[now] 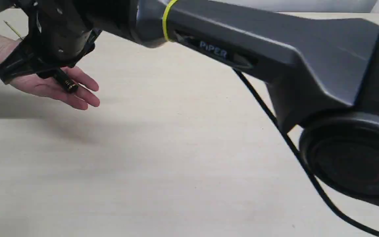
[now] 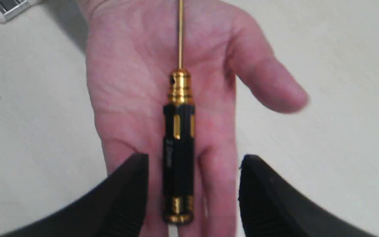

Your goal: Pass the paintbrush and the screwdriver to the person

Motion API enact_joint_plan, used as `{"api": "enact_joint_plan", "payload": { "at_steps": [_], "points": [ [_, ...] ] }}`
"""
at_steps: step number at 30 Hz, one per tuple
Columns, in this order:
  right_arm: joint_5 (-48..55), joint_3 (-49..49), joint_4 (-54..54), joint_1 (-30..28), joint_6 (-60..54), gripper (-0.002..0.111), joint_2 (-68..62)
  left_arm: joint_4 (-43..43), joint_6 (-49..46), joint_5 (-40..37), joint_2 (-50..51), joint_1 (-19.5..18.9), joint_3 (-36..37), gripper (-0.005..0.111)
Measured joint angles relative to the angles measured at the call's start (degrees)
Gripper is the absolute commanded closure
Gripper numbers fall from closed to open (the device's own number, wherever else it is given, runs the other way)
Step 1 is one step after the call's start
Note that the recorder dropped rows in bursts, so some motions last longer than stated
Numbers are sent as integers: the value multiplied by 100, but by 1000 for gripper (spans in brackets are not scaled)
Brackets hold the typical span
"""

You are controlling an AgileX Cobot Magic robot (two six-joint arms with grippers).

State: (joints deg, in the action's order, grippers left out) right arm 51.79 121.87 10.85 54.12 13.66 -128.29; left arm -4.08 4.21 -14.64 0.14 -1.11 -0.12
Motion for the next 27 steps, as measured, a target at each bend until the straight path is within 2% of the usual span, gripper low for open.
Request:
{"api": "enact_joint_plan", "payload": {
  "at_steps": [2, 6, 10, 15, 20, 27],
  "points": [
    [441, 0, 172, 0, -52, 73, 271, 0, 0, 0, 0, 0, 0, 107],
    [1492, 0, 659, 0, -72, 104, 982, 0, 0, 0, 0, 0, 0, 107],
    [1657, -67, 826, 0, -72, 104, 1763, 0, 0, 0, 0, 0, 0, 107],
    [1141, -988, 757, 0, -72, 104, 3112, 0, 0, 0, 0, 0, 0, 107],
    [184, -2850, 823, 0, -72, 104, 4368, 0, 0, 0, 0, 0, 0, 107],
    [-1774, -6120, 889, 0, -72, 104, 6070, 0, 0, 0, 0, 0, 0, 107]
  ]
}}
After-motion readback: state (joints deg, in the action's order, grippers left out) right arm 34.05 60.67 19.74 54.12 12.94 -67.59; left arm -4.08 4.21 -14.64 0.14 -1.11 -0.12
